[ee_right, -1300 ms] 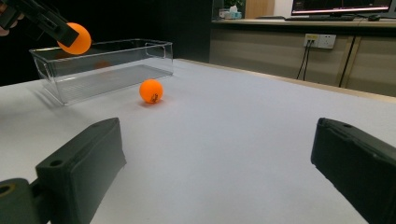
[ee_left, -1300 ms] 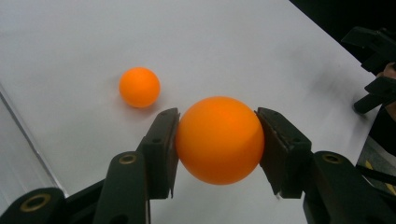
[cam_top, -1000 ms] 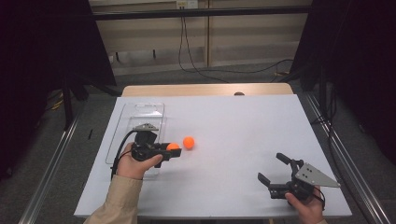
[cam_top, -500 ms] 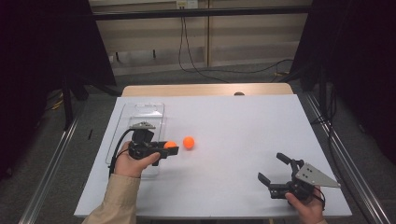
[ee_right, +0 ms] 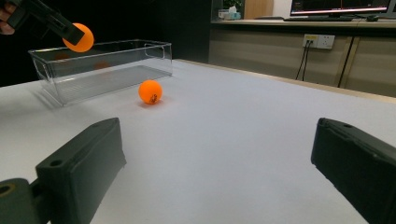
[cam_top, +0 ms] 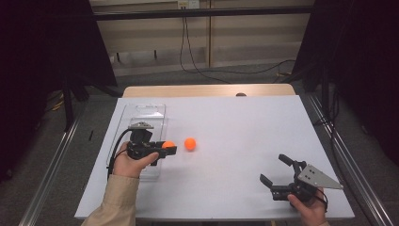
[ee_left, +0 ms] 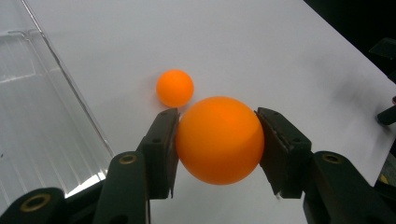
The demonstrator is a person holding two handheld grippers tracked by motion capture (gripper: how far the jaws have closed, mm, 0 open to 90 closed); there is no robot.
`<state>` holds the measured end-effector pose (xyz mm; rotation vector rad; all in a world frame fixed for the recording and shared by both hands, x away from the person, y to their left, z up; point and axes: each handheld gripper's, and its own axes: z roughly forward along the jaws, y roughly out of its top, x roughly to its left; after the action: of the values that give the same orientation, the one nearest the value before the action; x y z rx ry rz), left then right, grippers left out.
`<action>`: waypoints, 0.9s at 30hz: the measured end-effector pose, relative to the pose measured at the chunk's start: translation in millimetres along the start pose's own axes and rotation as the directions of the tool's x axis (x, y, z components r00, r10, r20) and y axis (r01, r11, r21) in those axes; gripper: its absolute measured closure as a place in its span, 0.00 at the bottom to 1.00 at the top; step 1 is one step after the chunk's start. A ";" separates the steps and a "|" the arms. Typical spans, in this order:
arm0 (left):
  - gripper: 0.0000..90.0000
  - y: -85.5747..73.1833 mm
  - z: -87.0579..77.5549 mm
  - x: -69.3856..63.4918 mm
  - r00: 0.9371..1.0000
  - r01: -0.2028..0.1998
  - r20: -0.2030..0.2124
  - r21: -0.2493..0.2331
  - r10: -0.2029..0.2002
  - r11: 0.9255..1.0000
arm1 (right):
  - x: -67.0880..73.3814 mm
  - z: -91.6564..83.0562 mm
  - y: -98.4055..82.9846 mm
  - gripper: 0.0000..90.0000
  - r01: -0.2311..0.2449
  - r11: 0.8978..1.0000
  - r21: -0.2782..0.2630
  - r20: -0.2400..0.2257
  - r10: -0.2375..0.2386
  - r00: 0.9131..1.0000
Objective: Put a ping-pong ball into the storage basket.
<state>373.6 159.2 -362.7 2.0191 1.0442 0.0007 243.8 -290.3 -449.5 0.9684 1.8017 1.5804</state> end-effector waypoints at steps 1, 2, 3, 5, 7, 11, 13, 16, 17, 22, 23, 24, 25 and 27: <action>0.56 0.1 -0.6 0.3 1.000 0.001 -0.004 -0.002 -0.001 1.000 | -0.1 -0.1 0.0 0.02 0.001 1.000 0.000 0.000 -0.001 1.000; 0.56 0.3 -1.0 0.7 1.000 0.000 -0.006 -0.004 0.000 1.000 | 0.0 -0.1 0.0 0.02 0.001 1.000 0.000 0.000 -0.001 1.000; 0.56 0.5 -1.4 0.8 1.000 0.003 -0.005 -0.005 -0.003 1.000 | -0.1 -0.1 0.0 0.02 0.001 1.000 0.000 0.000 -0.001 1.000; 0.56 0.6 -2.3 1.5 1.000 0.005 -0.011 -0.010 -0.005 1.000 | 0.1 0.0 0.0 0.02 0.000 1.000 0.001 -0.001 0.000 1.000; 0.56 0.9 -3.4 2.5 1.000 0.004 -0.011 -0.010 -0.004 1.000 | 0.1 -0.1 -0.1 0.02 0.000 1.000 0.001 -0.002 0.000 1.000; 0.56 1.2 -5.8 3.8 1.000 0.005 -0.020 -0.011 -0.006 1.000 | 0.0 -0.1 -0.1 0.02 -0.001 1.000 0.000 -0.001 0.001 1.000; 0.56 1.3 -6.6 4.3 1.000 0.007 -0.024 -0.014 -0.007 1.000 | 0.1 0.0 -0.1 0.02 -0.001 1.000 0.001 -0.002 0.001 1.000; 0.56 1.4 -7.9 5.1 1.000 0.011 -0.027 -0.020 -0.011 1.000 | 0.1 0.0 0.0 0.02 -0.001 1.000 0.000 -0.002 0.001 1.000; 0.56 1.5 -8.6 5.4 1.000 0.009 -0.029 -0.020 -0.009 1.000 | 0.0 0.0 0.0 0.02 -0.001 1.000 0.000 -0.002 0.001 1.000; 0.56 2.0 -11.2 6.9 0.999 0.013 -0.033 -0.024 -0.014 1.000 | 0.0 0.0 -0.1 0.02 -0.001 1.000 0.000 -0.002 0.001 1.000; 0.56 2.0 -11.2 6.8 0.999 0.016 -0.034 -0.026 -0.017 1.000 | 0.1 0.0 -0.1 0.02 -0.002 1.000 0.000 -0.002 0.002 1.000; 0.56 2.1 -11.4 6.9 0.999 0.015 -0.036 -0.025 -0.016 1.000 | 0.1 0.0 -0.1 0.02 -0.002 1.000 0.001 -0.002 0.002 1.000; 0.56 2.1 -11.4 6.9 0.999 0.014 -0.037 -0.024 -0.015 1.000 | 0.1 0.0 -0.1 0.02 -0.001 1.000 0.001 -0.003 0.001 1.000; 0.56 2.2 -12.0 7.2 0.999 0.014 -0.039 -0.024 -0.015 1.000 | 0.2 -0.1 0.0 0.02 -0.001 1.000 0.000 -0.004 0.002 1.000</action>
<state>375.5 171.6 -356.0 1.9972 1.0782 0.0453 243.6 -290.2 -449.5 0.9679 1.8042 1.5836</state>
